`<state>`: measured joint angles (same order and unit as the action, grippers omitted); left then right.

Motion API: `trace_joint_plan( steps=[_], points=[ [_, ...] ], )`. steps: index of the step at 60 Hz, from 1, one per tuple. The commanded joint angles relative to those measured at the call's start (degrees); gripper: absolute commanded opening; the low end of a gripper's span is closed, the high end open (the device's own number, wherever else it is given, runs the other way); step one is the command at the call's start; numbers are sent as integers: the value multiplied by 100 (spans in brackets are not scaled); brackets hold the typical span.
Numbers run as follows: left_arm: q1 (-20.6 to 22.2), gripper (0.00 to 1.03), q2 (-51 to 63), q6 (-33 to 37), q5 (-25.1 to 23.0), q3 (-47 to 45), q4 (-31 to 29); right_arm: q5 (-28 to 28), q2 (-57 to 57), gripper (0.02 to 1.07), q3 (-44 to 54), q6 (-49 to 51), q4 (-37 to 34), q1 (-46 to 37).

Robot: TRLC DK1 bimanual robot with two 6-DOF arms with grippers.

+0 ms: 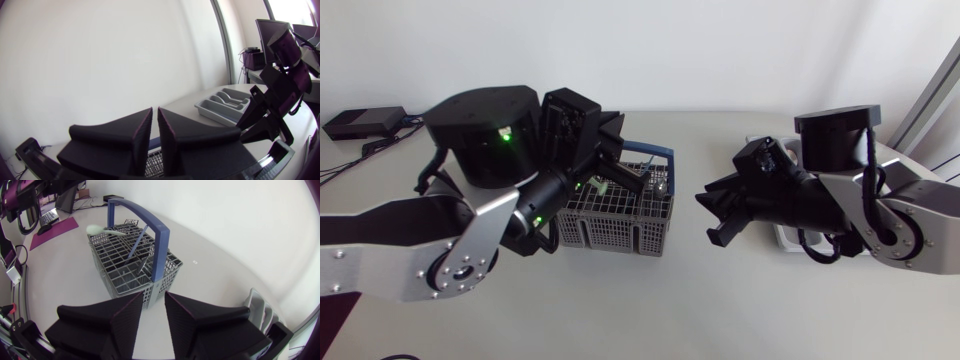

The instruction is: Transfer all utensils from the basket to the drawer tray.

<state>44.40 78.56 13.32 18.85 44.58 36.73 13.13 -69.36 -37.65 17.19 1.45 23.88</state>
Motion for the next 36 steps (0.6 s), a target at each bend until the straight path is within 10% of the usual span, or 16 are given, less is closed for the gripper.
trace_joint_plan(
  steps=[1, 18, 36],
  points=[
    [60, 14, -228, -5, -127, 209, -263, 85, 134, 39, -85, 48, -110, -6],
    [-424, 17, -368, 39, -751, 447, -1564, 94, 142, 40, 12, 39, -172, -24],
    [-1672, 61, -570, 663, -2333, 288, -2873, 85, 54, 43, 56, 83, -163, -41]
  ],
)
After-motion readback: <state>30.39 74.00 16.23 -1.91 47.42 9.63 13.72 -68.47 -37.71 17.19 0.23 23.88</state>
